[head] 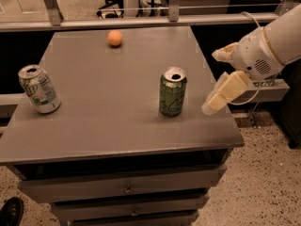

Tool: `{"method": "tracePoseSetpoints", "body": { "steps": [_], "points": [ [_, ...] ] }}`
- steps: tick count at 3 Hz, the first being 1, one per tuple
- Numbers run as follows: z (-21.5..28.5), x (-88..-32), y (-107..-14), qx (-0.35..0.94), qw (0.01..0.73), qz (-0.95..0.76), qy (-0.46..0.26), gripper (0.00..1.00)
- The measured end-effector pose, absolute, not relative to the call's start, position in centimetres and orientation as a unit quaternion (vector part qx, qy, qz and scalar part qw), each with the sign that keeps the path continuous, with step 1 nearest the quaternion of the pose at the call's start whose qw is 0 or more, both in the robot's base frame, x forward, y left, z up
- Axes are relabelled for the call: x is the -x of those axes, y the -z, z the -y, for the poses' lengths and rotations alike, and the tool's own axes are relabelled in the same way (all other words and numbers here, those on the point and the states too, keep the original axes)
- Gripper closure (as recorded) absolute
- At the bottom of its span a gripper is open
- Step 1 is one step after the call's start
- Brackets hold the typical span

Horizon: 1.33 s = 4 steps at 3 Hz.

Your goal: Move green can near orange

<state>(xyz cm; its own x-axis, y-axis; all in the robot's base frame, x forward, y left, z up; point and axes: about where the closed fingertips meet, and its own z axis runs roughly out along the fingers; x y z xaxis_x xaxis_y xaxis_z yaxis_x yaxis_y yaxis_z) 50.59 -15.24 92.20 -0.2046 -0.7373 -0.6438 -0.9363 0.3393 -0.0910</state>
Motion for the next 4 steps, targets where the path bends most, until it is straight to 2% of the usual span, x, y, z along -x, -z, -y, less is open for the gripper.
{"method": "tracePoseSetpoints", "body": {
  "steps": [2, 3, 4],
  "points": [
    [9.1, -54.3, -91.8, 0.490, 0.422, -0.706, -0.288, 0.00],
    [8.0, -54.4, -91.2, 0.478, 0.435, -0.697, -0.310, 0.00],
    [7.5, -54.1, -89.8, 0.465, 0.442, -0.695, -0.325, 0.26]
  ]
}}
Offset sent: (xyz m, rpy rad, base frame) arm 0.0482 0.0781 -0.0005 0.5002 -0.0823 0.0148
